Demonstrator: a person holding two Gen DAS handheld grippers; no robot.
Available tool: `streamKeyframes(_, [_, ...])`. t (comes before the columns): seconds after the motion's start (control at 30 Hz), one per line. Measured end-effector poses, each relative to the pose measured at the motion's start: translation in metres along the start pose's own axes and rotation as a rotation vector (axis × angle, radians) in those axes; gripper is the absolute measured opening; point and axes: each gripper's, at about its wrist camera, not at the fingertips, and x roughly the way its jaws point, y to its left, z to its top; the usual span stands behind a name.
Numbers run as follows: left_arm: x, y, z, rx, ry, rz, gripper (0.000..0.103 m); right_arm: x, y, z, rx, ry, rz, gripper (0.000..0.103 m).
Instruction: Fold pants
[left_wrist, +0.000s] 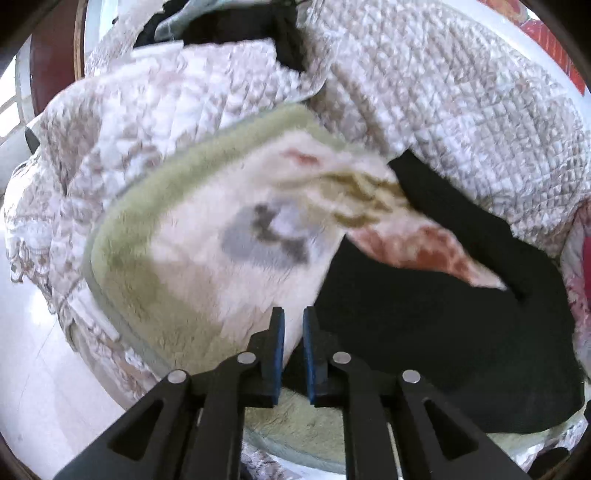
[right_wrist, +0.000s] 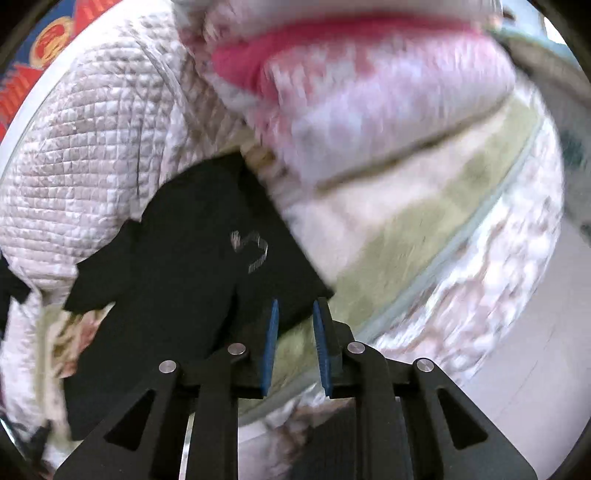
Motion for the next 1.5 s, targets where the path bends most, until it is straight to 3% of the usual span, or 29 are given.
streamKeyframes(0.03, [-0.002,-0.006,0.003,0.015,-0.009,-0.025,0.013,0.002,0.009,0.003,-0.040,-0.003,0.024,0.019])
streamKeyframes(0.1, [-0.003,-0.025,0.003,0.054,-0.015,-0.087,0.027,0.012,0.026,0.004,-0.109,0.020,0.086,0.019])
streamKeyframes(0.17, [0.003,-0.050,0.000,0.105,-0.003,-0.149,0.030,0.026,0.047,0.002,-0.193,0.042,0.127,0.020])
streamKeyframes(0.23, [0.012,-0.074,-0.005,0.158,0.024,-0.207,0.031,0.038,0.059,-0.001,-0.245,0.065,0.131,0.020])
streamKeyframes(0.33, [0.027,-0.095,-0.016,0.213,0.063,-0.233,0.031,0.061,0.062,-0.004,-0.287,0.105,0.092,0.020])
streamKeyframes(0.4, [0.043,-0.099,-0.022,0.235,0.095,-0.205,0.031,0.079,0.049,-0.006,-0.254,0.165,0.076,0.020])
streamKeyframes(0.47, [0.059,-0.092,-0.029,0.229,0.141,-0.167,0.031,0.079,0.038,-0.005,-0.213,0.171,0.086,0.019])
streamKeyframes(0.53, [0.060,-0.082,-0.029,0.216,0.129,-0.186,0.031,0.071,0.034,-0.004,-0.213,0.158,0.066,0.020])
streamKeyframes(0.67, [0.055,-0.071,-0.021,0.197,0.117,-0.137,0.031,0.049,0.036,0.001,-0.227,0.091,0.060,0.021])
streamKeyframes(0.83, [0.053,-0.074,-0.008,0.172,0.095,-0.156,0.031,0.041,0.068,0.000,-0.330,0.062,0.127,0.027])
streamKeyframes(0.97, [0.047,-0.103,-0.010,0.229,0.081,-0.225,0.035,0.053,0.108,-0.033,-0.472,0.150,0.251,0.031])
streamKeyframes(1.1, [0.044,-0.131,-0.027,0.300,0.113,-0.296,0.039,0.073,0.112,-0.075,-0.546,0.295,0.208,0.032])
streamKeyframes(1.2, [0.049,-0.134,-0.046,0.335,0.159,-0.297,0.039,0.064,0.101,-0.077,-0.514,0.280,0.217,0.036])
streamKeyframes(1.33, [0.042,-0.127,-0.048,0.347,0.138,-0.282,0.039,0.059,0.101,-0.073,-0.529,0.292,0.200,0.036])
streamKeyframes(1.5, [0.047,-0.119,-0.022,0.322,0.092,-0.238,0.041,0.048,0.107,-0.038,-0.514,0.150,0.191,0.036])
